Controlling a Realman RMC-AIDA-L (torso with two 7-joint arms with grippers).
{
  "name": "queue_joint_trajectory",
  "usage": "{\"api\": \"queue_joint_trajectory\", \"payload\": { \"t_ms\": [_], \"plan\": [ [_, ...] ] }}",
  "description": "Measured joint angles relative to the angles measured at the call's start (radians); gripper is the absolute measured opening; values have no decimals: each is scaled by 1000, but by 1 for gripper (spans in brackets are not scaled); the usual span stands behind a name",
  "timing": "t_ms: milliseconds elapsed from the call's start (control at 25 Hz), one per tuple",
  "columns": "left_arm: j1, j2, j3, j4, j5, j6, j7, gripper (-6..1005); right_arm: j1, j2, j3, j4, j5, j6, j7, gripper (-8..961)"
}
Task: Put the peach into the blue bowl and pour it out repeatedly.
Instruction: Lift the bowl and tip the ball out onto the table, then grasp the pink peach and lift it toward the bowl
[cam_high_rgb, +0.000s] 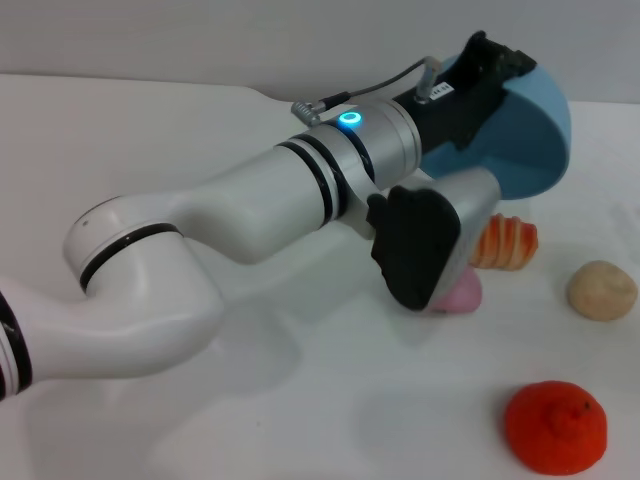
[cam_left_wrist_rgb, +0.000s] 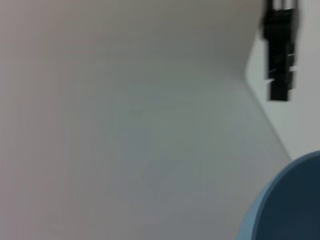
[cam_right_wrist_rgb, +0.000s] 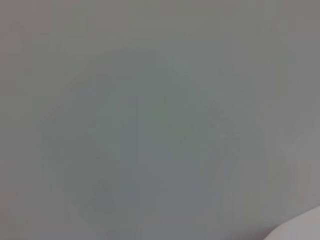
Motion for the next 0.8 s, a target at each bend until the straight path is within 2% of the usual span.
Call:
{"api": "queue_joint_trajectory", "payload": {
  "t_ms": [160,240,280,400,560,640,720,800],
  "plan": [
    [-7,0,-16,-17,-230,-50,-3,-2,5,-3,-5,-3,-4,2,1,507],
    [-17,0,-37,-25,-408,-68,-3,-2,5,-7,-9,-9,-8,-6,4,507],
    [-31,0,-63,-32,-577,-67,-3,-2,3,-10,-10,-12,-13,-14,12,507],
    [-57,4,-115,-55,-793,-23,-4,-2,-2,-21,-12,-53,-94,-33,78,506],
    [-107,7,-235,-131,-1058,139,-7,-1,16,-30,-12,-143,-326,-41,273,506],
    [-153,10,-343,-215,-1197,280,-35,-1,42,-34,-12,-191,-465,-58,386,505],
    [-204,13,-429,-315,-1264,394,-98,-1,74,-36,-12,-230,-589,-90,479,505],
    [-249,16,-488,-409,-1275,472,-163,-1,116,-35,-12,-251,-699,-129,543,505]
  ]
}}
